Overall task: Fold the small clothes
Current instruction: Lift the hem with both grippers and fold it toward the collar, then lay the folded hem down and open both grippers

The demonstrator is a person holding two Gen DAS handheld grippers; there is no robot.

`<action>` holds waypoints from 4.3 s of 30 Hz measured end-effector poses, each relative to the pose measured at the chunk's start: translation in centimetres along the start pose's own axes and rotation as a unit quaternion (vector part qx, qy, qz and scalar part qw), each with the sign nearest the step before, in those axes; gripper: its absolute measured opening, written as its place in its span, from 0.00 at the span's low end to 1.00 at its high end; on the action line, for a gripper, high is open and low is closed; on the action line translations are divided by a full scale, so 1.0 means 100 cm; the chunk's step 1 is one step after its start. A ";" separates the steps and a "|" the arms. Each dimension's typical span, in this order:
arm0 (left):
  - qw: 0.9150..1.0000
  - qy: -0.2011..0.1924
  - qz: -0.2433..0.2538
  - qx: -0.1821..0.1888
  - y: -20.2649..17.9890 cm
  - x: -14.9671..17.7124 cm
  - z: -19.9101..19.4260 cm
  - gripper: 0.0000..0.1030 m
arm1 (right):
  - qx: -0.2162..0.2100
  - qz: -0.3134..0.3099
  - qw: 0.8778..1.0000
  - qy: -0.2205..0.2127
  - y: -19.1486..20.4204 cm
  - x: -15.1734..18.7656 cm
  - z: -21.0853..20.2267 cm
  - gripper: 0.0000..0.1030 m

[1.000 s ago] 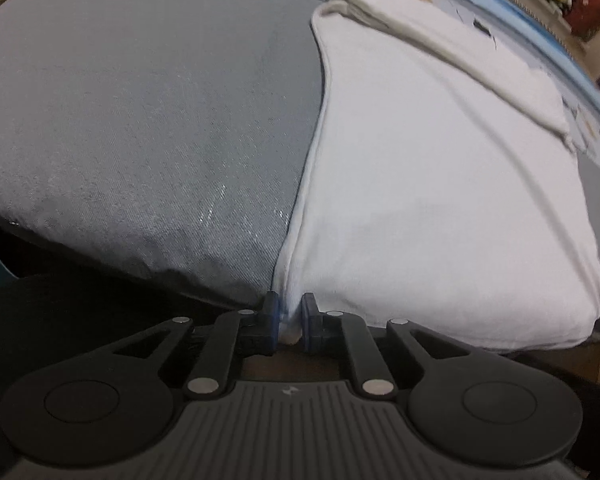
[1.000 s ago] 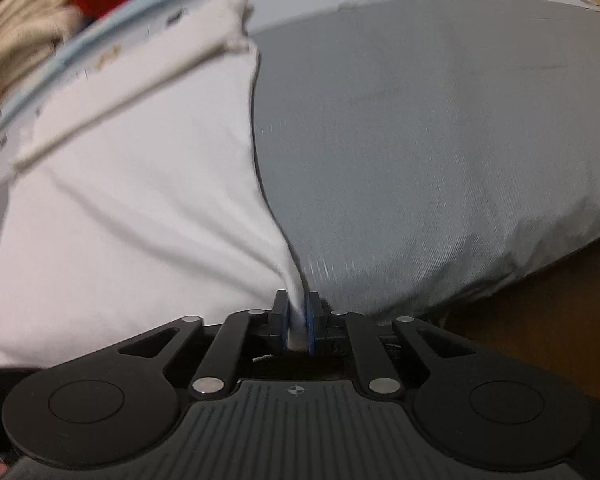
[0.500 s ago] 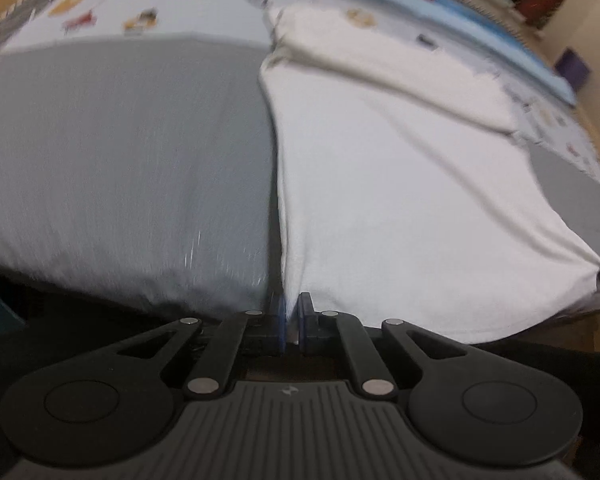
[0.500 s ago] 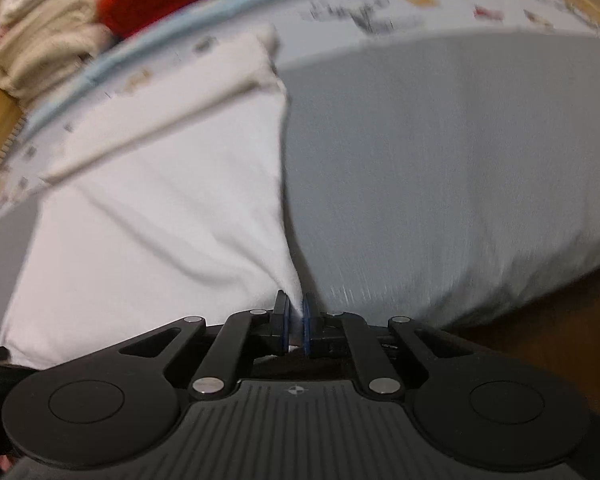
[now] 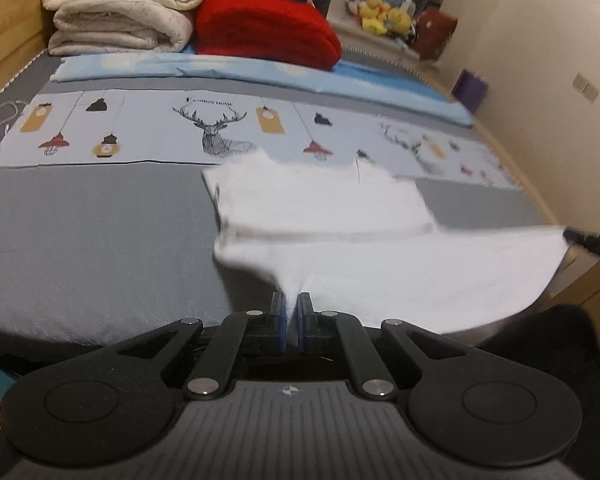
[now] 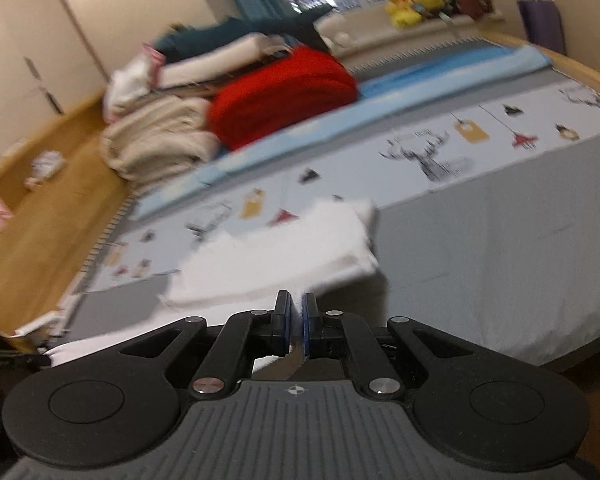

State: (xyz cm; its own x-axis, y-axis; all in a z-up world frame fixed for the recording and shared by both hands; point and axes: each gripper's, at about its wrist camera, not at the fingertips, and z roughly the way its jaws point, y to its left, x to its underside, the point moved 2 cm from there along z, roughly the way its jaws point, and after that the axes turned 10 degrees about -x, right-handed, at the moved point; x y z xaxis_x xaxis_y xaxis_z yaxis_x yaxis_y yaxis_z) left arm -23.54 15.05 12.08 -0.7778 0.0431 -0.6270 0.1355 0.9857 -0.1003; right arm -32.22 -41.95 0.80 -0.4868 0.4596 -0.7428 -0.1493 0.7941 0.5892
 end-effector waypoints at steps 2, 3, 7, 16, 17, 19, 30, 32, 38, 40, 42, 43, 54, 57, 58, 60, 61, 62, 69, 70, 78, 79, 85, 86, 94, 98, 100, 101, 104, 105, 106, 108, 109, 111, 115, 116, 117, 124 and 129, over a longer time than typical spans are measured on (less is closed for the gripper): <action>1.000 -0.001 -0.007 0.004 0.002 -0.004 0.005 0.05 | -0.007 -0.001 1.000 -0.002 -0.002 -0.001 -0.015 0.05; 1.000 0.000 -0.007 0.005 0.004 -0.009 0.014 0.05 | -0.007 0.009 1.000 -0.001 -0.007 -0.002 -0.016 0.05; 1.000 0.010 -0.018 -0.004 0.010 -0.037 0.070 0.05 | 0.019 0.047 0.999 0.012 -0.034 -0.008 0.012 0.05; 0.996 0.036 -0.065 -0.040 0.052 -0.109 0.231 0.05 | 0.072 0.038 0.994 0.068 -0.086 -0.060 0.161 0.05; 0.996 0.037 -0.075 -0.041 0.055 -0.112 0.244 0.05 | 0.077 0.041 0.993 0.075 -0.094 -0.064 0.178 0.05; 0.995 0.039 -0.082 -0.049 0.060 -0.114 0.264 0.05 | 0.088 0.053 0.991 0.081 -0.110 -0.069 0.209 0.05; 0.988 0.040 -0.126 -0.084 0.072 -0.150 0.306 0.09 | 0.118 0.104 0.985 0.064 -0.151 -0.085 0.289 0.06; 0.985 0.030 -0.149 -0.085 0.084 -0.152 0.303 0.27 | 0.146 0.104 0.983 0.043 -0.159 -0.094 0.289 0.07; 0.985 0.076 -0.144 -0.062 0.088 -0.136 0.304 0.40 | 0.135 0.121 0.982 0.051 -0.168 -0.093 0.287 0.23; 0.987 0.084 -0.117 -0.066 0.077 -0.129 0.304 0.40 | 0.125 0.095 0.985 0.074 -0.160 -0.085 0.289 0.26; 0.988 0.089 -0.105 -0.068 0.067 -0.124 0.307 0.40 | 0.129 0.071 0.985 0.095 -0.153 -0.077 0.292 0.27; 0.988 0.089 -0.103 -0.069 0.063 -0.124 0.308 0.40 | 0.133 0.062 0.984 0.105 -0.150 -0.072 0.293 0.27; 0.983 0.085 -0.117 -0.110 0.047 -0.136 0.333 0.40 | 0.165 0.028 0.979 0.119 -0.140 -0.067 0.315 0.27; 0.982 0.091 -0.117 -0.114 0.047 -0.140 0.347 0.40 | 0.169 0.029 0.978 0.119 -0.142 -0.069 0.326 0.27; 0.982 0.092 -0.114 -0.116 0.047 -0.141 0.351 0.40 | 0.169 0.030 0.978 0.121 -0.143 -0.069 0.330 0.27; 0.982 0.089 -0.116 -0.117 0.048 -0.144 0.356 0.39 | 0.170 0.025 0.978 0.120 -0.141 -0.070 0.335 0.27; 0.982 0.087 -0.120 -0.115 0.049 -0.145 0.358 0.35 | 0.171 0.022 0.978 0.117 -0.140 -0.071 0.337 0.27; 0.982 0.084 -0.123 -0.112 0.050 -0.147 0.359 0.23 | 0.171 0.022 0.978 0.115 -0.140 -0.071 0.339 0.27; 0.985 0.004 -0.137 -0.101 0.053 -0.168 0.345 0.04 | 0.166 0.053 0.982 0.067 -0.146 -0.082 0.340 0.05; 0.985 -0.010 -0.135 -0.107 0.053 -0.172 0.343 0.04 | 0.160 0.059 0.985 0.042 -0.144 -0.088 0.335 0.05; 0.985 0.043 -0.113 -0.120 0.044 -0.171 0.366 0.16 | 0.191 0.071 0.979 -0.005 -0.144 -0.100 0.338 0.23; 0.985 0.059 -0.112 -0.120 0.045 -0.167 0.368 0.16 | 0.189 0.082 0.978 0.018 -0.148 -0.097 0.342 0.27; 0.983 0.113 -0.101 -0.101 0.046 -0.147 0.336 0.16 | 0.175 0.082 0.980 0.055 -0.140 -0.083 0.321 0.27; 0.983 0.125 -0.093 -0.099 0.044 -0.142 0.328 0.16 | 0.165 0.087 0.980 0.066 -0.138 -0.079 0.314 0.27; 0.986 0.131 -0.091 -0.050 0.041 -0.071 0.274 0.26 | 0.123 0.031 0.975 0.184 -0.101 -0.039 0.263 0.32; 0.984 0.153 -0.080 -0.034 0.039 -0.060 0.277 0.25 | 0.134 0.042 0.971 0.192 -0.103 -0.007 0.257 0.32; 0.985 0.161 -0.060 -0.033 0.035 -0.057 0.278 0.26 | 0.153 0.061 0.964 0.209 -0.109 0.001 0.260 0.32; 0.984 0.167 -0.052 -0.035 0.034 -0.054 0.279 0.25 | 0.149 0.060 0.967 0.199 -0.107 0.000 0.258 0.32; 0.983 0.178 -0.035 -0.037 0.032 -0.048 0.281 0.21 | 0.138 0.055 0.967 0.206 -0.107 0.002 0.260 0.32; 0.982 0.181 -0.031 -0.038 0.034 -0.047 0.282 0.17 | 0.146 0.052 0.964 0.218 -0.108 0.006 0.262 0.31; 0.982 0.182 -0.024 -0.039 0.034 -0.047 0.284 0.05 | 0.153 0.049 0.960 0.229 -0.110 0.009 0.265 0.29; 0.985 0.166 -0.016 -0.049 0.035 -0.049 0.280 0.03 | 0.160 0.041 0.956 0.242 -0.110 0.014 0.268 0.17; 0.987 0.152 -0.020 -0.045 0.036 -0.051 0.275 0.03 | 0.164 0.035 0.956 0.242 -0.108 0.014 0.268 0.05; 0.990 0.132 -0.036 -0.029 0.040 -0.054 0.268 0.03 | 0.159 0.032 0.960 0.228 -0.106 0.012 0.262 0.04; 0.982 0.180 -0.023 -0.055 0.042 -0.044 0.282 0.03 | 0.141 0.052 0.973 0.177 -0.108 0.000 0.245 0.03; 0.980 0.190 -0.014 -0.055 0.040 -0.043 0.285 0.03 | 0.150 0.063 0.969 0.184 -0.114 0.002 0.245 0.03; 0.979 0.197 -0.008 -0.060 0.038 -0.042 0.287 0.04 | 0.158 0.067 0.965 0.198 -0.118 0.005 0.248 0.03; 0.987 0.127 -0.085 -0.054 0.048 -0.067 0.276 0.33 | 0.178 0.030 0.960 0.212 -0.109 0.009 0.254 0.20; 0.982 0.136 -0.119 -0.052 0.043 -0.081 0.293 0.37 | 0.167 0.029 0.968 0.185 -0.107 -0.002 0.257 0.24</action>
State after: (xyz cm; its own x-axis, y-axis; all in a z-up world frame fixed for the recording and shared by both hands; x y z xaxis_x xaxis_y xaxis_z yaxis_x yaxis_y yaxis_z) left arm 1.33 14.15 -5.90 -0.9169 -0.1627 -0.3644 -0.1223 0.9838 -0.1314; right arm -8.38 -40.29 -13.49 -0.7696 0.3830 -0.5109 0.1439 0.8836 0.4456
